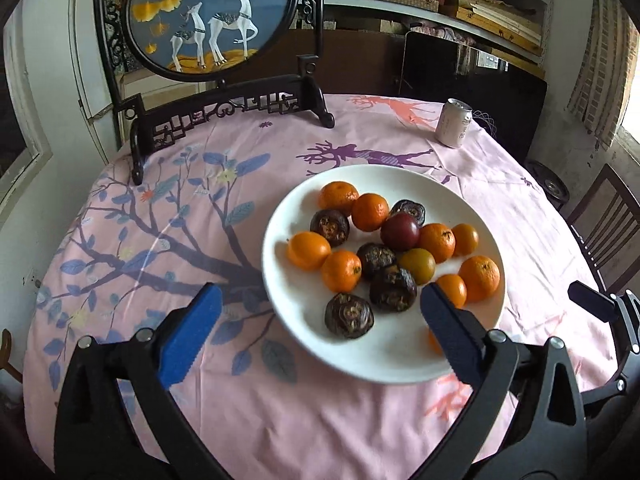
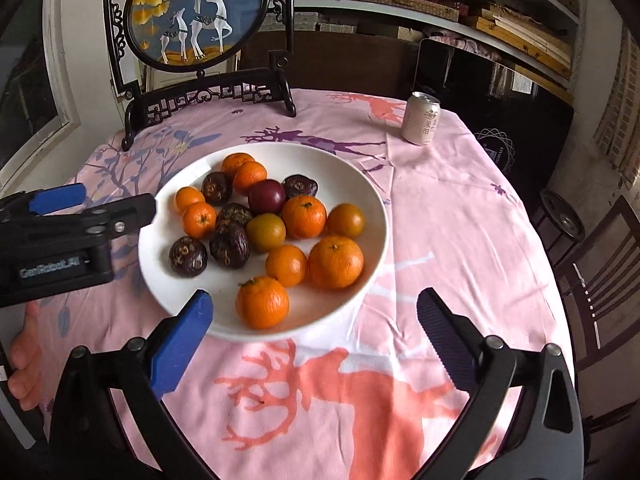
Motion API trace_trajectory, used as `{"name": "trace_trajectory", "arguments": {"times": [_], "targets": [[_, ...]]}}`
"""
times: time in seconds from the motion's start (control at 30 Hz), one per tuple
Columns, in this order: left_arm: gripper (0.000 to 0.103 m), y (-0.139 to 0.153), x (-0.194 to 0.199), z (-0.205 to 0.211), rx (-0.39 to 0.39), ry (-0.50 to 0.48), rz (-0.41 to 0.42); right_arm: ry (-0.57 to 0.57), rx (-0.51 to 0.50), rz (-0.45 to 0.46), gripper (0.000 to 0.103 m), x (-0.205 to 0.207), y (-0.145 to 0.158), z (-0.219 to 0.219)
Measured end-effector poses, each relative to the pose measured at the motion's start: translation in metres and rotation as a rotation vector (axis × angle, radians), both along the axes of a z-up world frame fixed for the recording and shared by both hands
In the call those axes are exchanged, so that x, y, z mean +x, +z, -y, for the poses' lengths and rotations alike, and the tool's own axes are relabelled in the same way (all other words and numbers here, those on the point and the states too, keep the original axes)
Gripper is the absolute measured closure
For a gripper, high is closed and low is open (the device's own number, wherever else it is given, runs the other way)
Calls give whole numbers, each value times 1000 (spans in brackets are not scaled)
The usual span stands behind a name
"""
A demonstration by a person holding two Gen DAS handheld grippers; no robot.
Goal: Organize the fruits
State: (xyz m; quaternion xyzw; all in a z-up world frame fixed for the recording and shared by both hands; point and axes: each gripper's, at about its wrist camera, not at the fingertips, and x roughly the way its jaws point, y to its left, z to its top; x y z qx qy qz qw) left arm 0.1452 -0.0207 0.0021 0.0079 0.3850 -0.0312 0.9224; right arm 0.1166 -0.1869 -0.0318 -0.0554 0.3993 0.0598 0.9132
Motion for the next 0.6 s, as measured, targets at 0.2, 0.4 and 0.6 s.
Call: {"name": "trace_trajectory", "arguments": {"times": [0.2,0.4,0.6], "targets": [[2,-8,-62,-15,-28,40,-9,-58,37,-77,1,-27,-18,16],[2,-7,-82,-19,-42,46,-11,-62,24,-70,1,-37,-16,14],[2,0,-89,-17,-49,38,3,-57,17,-52,1,-43,-9,10]]}}
